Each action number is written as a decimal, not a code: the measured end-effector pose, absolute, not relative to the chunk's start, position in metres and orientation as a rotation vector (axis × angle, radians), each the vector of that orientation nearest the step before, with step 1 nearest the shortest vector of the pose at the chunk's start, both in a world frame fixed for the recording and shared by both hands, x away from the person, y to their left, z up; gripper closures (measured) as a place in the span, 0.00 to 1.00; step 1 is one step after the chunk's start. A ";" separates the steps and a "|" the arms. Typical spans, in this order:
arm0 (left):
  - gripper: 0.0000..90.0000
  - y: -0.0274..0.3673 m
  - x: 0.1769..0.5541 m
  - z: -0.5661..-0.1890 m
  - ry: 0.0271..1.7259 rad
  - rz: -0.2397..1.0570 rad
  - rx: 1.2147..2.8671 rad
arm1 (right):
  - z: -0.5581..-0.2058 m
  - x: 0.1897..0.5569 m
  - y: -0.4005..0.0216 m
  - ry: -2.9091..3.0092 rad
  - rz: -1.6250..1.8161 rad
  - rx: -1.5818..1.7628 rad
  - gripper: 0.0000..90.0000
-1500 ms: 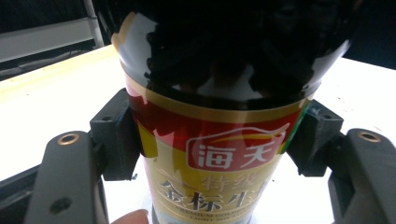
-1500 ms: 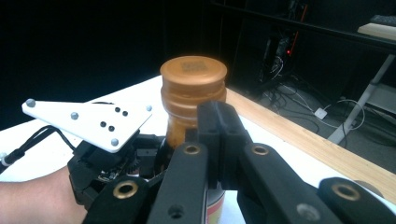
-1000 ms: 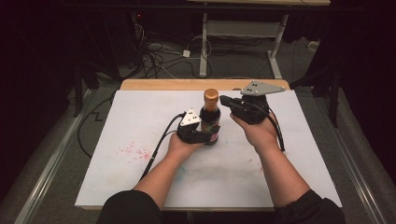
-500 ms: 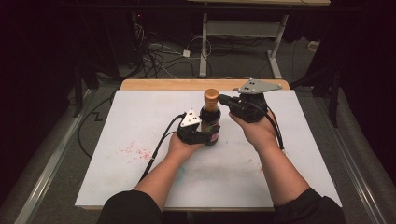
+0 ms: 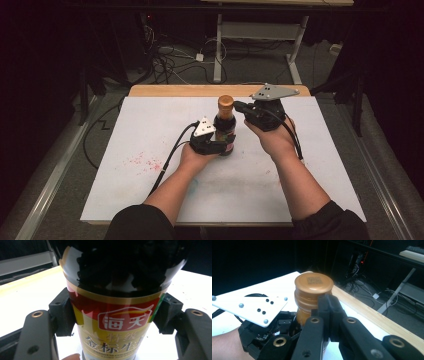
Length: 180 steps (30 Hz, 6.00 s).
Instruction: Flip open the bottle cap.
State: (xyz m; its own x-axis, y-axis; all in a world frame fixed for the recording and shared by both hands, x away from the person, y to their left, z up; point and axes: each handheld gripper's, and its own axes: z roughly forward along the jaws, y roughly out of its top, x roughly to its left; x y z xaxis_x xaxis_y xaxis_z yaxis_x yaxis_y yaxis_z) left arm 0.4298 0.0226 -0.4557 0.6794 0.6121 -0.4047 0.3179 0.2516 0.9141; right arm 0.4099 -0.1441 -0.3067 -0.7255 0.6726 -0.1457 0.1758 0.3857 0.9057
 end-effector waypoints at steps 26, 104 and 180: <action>0.33 0.019 0.429 -0.456 0.876 0.243 1.310 | -0.302 0.408 -0.142 2.171 1.263 0.705 1.00; 0.32 0.016 0.428 -0.457 0.892 0.250 1.268 | -0.295 0.406 -0.137 2.155 1.284 0.702 1.00; 0.31 0.014 0.427 -0.455 0.897 0.227 1.248 | -0.386 0.403 -0.190 2.174 1.344 0.866 0.71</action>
State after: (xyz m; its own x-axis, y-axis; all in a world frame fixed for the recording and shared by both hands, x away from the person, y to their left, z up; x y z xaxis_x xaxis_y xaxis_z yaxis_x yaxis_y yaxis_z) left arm 0.4272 0.0138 -0.4551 0.6511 0.6023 -0.4618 0.3099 0.3445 0.8862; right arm 0.4029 -0.1904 -0.3862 -0.7074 0.7057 -0.0411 0.2787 0.3318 0.9012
